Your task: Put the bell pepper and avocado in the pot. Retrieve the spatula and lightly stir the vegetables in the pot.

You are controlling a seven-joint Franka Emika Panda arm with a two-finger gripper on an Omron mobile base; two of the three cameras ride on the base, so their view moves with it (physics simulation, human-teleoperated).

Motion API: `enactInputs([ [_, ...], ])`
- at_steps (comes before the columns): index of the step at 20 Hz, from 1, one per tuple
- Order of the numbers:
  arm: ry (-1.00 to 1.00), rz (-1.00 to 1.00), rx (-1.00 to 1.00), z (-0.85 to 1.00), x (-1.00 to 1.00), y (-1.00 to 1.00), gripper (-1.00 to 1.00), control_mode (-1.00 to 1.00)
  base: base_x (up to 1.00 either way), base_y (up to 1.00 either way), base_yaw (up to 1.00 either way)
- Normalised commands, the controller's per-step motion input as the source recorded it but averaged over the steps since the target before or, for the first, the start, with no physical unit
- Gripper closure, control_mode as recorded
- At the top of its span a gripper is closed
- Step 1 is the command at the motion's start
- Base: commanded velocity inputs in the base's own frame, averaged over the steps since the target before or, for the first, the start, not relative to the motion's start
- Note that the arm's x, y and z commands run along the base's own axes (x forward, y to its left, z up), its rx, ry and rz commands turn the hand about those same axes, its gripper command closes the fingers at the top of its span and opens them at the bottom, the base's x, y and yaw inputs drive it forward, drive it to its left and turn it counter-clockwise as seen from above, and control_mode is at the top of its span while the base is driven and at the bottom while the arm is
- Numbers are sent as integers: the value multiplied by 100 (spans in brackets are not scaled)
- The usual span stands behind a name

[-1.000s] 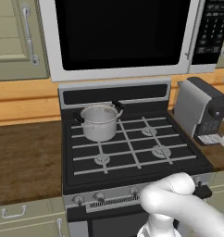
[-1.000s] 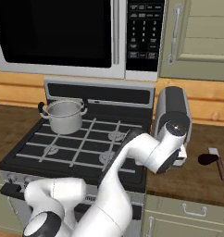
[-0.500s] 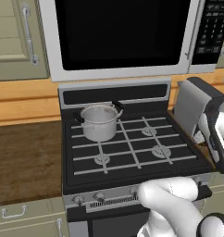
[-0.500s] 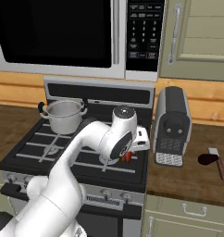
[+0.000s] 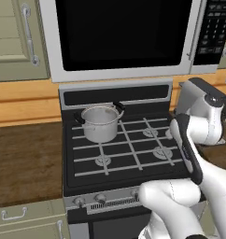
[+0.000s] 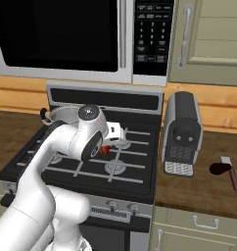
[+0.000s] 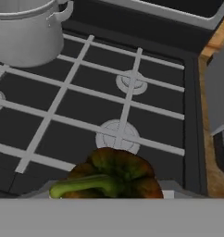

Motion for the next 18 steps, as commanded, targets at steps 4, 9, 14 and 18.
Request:
enactInputs([
  [4, -17, 0, 0, 47, 35, 100, 100, -100, 0, 0, 0],
  [9, -12, 0, 4, 22, 45, 100, 100, -100, 0, 0, 0],
  [14, -1, 0, 12, 0, 69, 89, 100, -100, 0, 0, 0],
  [18, -2, 0, 14, 10, 61, 68, 100, -100, 0, 0, 0],
])
